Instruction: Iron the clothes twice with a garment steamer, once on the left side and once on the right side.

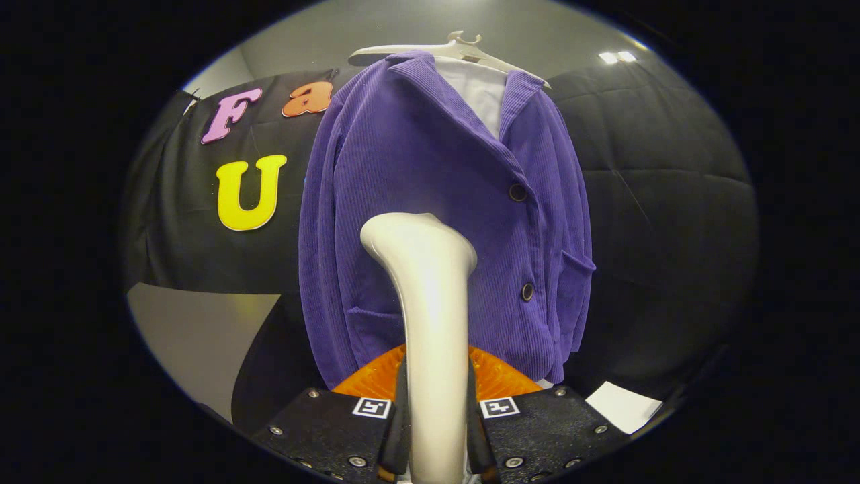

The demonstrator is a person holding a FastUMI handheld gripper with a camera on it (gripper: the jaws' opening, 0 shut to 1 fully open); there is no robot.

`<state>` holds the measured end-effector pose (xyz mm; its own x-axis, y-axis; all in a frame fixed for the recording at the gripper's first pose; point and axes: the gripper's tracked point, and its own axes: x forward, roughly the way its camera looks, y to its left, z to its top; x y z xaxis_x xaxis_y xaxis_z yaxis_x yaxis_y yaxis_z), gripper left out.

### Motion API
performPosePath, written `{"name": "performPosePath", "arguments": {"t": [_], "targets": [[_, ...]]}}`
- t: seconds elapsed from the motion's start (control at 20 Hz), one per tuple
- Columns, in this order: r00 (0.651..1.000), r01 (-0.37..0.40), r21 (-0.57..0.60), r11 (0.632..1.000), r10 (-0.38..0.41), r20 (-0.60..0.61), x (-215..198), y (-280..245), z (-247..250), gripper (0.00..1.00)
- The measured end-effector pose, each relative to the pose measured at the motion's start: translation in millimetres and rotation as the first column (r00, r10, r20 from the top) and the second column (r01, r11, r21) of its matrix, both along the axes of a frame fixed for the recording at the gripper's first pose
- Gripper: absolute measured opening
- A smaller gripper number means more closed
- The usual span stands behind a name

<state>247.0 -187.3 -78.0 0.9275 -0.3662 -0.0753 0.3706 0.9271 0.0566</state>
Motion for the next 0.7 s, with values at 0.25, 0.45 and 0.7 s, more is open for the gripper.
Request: {"name": "performPosePath", "arguments": {"t": [0.25, 0.45, 0.7], "targets": [[0.999, 0.002, 0.017, 1.0, -0.001, -0.047, -5, 2, -38, 0.34], [0.997, 0.011, 0.037, 0.999, -0.008, -0.083, -4, 4, -60, 0.34], [0.996, 0.032, 0.064, 0.997, -0.026, -0.089, -8, 5, -77, 0.34]]}}
